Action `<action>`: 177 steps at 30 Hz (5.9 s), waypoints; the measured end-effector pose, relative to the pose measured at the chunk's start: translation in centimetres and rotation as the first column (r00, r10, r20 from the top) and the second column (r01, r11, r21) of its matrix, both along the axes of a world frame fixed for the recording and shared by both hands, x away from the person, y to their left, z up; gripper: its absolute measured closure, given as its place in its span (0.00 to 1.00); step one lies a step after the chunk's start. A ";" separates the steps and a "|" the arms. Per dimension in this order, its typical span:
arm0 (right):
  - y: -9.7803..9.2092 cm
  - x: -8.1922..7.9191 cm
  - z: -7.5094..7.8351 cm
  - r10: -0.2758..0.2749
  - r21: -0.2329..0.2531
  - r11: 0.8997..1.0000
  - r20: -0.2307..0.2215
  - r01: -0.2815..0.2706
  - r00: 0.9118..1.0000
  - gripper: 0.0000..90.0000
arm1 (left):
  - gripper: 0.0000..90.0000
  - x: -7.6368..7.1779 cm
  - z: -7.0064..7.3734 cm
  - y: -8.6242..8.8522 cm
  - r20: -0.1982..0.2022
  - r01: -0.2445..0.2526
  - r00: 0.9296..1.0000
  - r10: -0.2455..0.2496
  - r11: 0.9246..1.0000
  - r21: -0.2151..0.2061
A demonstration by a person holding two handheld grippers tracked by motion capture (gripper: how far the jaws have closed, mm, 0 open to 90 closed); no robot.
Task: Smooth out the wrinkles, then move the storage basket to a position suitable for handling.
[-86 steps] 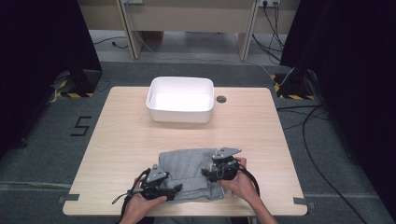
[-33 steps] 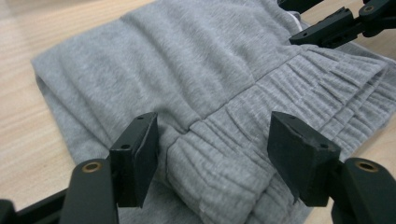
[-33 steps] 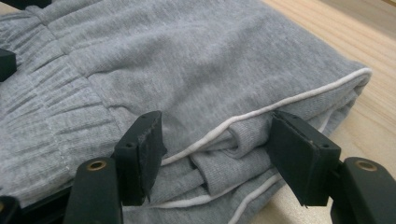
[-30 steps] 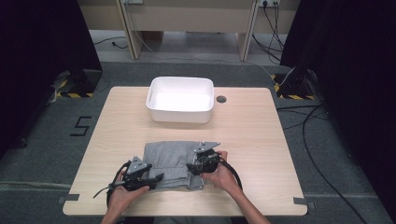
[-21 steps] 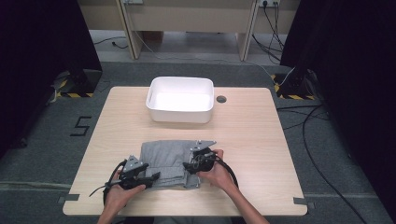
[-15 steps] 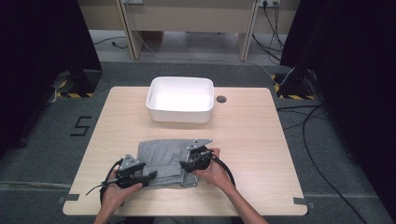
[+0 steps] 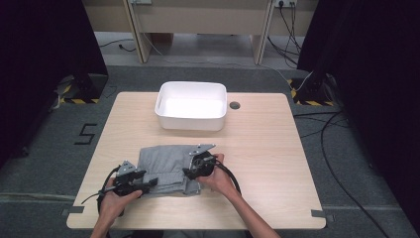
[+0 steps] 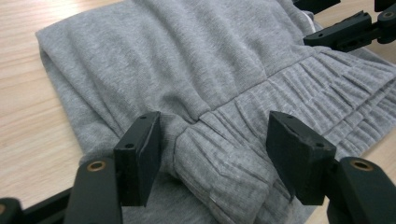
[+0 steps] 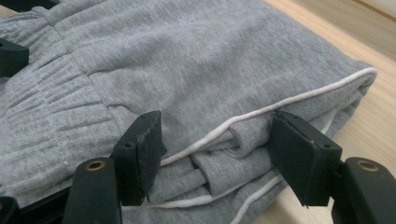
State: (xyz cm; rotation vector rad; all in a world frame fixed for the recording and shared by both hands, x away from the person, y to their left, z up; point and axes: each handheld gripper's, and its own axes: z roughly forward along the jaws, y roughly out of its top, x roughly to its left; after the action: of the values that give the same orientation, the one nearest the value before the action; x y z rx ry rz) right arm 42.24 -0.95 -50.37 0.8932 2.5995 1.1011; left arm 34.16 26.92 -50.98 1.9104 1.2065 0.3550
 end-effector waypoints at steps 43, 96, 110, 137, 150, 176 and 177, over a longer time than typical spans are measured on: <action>-3.3 0.8 4.9 -0.079 0.098 0.992 0.057 0.073 0.995 0.37 | 0.26 -4.7 1.8 0.8 0.101 -0.091 0.990 0.095 0.995 -0.036; -11.5 4.2 6.9 -0.306 0.141 0.944 0.041 0.298 0.951 0.36 | 0.17 -9.1 -1.4 1.4 0.037 -0.135 0.991 0.131 0.979 0.153; -11.2 9.3 7.9 -0.406 0.141 0.907 0.028 0.398 0.914 0.39 | 0.17 -9.2 -1.5 1.6 0.041 -0.122 0.992 0.117 0.981 0.150; -9.2 15.5 7.0 -0.497 0.077 0.865 -0.001 0.495 0.868 0.55 | 0.17 -9.2 -1.5 1.8 0.044 -0.113 0.993 0.108 0.983 0.147; -12.0 14.8 6.8 -0.531 0.002 0.847 0.065 0.532 0.845 0.67 | 0.17 -9.3 -1.5 1.8 0.042 -0.111 0.994 0.105 0.983 0.150; -22.3 9.6 5.2 -0.551 -0.048 0.831 0.064 0.554 0.832 0.76 | 0.17 -9.2 -1.4 1.8 0.036 -0.105 0.994 0.101 0.982 0.156; -22.7 9.2 5.2 -0.554 -0.040 0.830 0.061 0.556 0.830 0.76 | 0.17 -9.2 -1.4 1.8 0.037 -0.107 0.994 0.102 0.982 0.154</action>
State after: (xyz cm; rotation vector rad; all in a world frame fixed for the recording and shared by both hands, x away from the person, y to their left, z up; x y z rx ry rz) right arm 51.41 -23.63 -45.20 1.4636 2.0914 0.8574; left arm 24.92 28.69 -52.42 1.9709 1.2951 0.5455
